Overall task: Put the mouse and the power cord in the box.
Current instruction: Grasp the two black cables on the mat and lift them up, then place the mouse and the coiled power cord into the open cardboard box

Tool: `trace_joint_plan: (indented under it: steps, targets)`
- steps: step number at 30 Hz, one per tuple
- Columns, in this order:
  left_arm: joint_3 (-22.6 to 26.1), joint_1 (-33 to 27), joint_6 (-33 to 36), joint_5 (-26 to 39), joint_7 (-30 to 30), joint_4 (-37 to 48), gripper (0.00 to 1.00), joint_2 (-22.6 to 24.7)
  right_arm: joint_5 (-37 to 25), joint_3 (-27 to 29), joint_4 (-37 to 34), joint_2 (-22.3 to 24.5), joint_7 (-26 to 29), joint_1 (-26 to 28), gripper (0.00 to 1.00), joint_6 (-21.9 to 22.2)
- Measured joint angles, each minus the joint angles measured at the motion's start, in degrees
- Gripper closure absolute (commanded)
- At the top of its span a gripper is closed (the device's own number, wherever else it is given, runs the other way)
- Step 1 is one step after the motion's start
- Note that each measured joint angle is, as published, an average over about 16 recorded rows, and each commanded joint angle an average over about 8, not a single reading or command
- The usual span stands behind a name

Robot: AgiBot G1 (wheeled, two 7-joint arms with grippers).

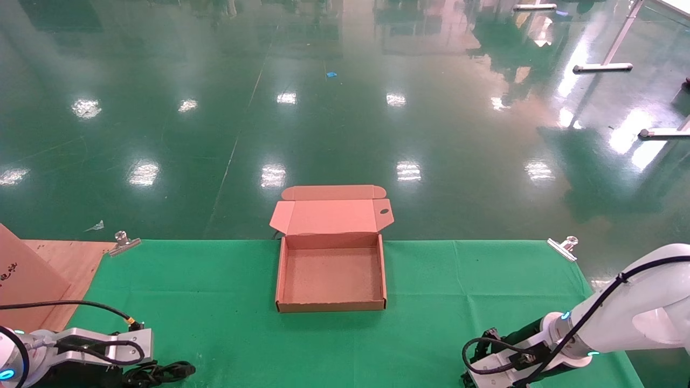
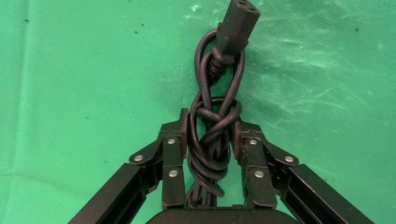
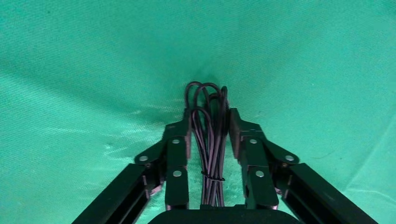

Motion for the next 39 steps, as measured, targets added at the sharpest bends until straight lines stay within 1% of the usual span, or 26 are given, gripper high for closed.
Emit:
trace_joint_plan:
  steps: [5,10,16,23,29,35,39]
  targets:
    - [0.0,-0.7,1.1,0.0,0.3,-0.2,1.00,0.0,0.6,0.4,-0.1,0.3,-0.2,0.6,1.00,-0.6]
    - [0.0,-2.6,3.8,-0.1,0.6,-0.7,1.00,0.0,1.5,1.0,0.0,0.9,-0.5,2.0,1.00,-2.0]
    - [0.2,-6.8,10.9,0.1,1.2,-1.7,1.00,0.4,2.8,1.9,0.5,2.0,-1.0,5.0,1.00,-5.0]
    - [0.8,-13.2,20.3,0.8,1.4,-3.0,1.00,1.8,4.1,2.9,1.6,3.2,-0.9,10.5,1.00,-9.8]
    - [1.3,-19.2,25.7,1.3,0.8,-3.9,1.00,4.2,5.2,3.6,3.3,3.6,0.5,16.6,1.00,-14.7]
    - [1.7,-25.3,27.8,1.0,-0.2,-4.6,1.00,8.2,6.4,4.4,5.7,2.3,3.8,22.8,1.00,-18.7]
    - [1.8,-29.1,28.2,0.5,-0.9,-4.6,1.00,11.4,6.9,4.8,7.8,0.4,7.0,26.2,1.00,-20.1]
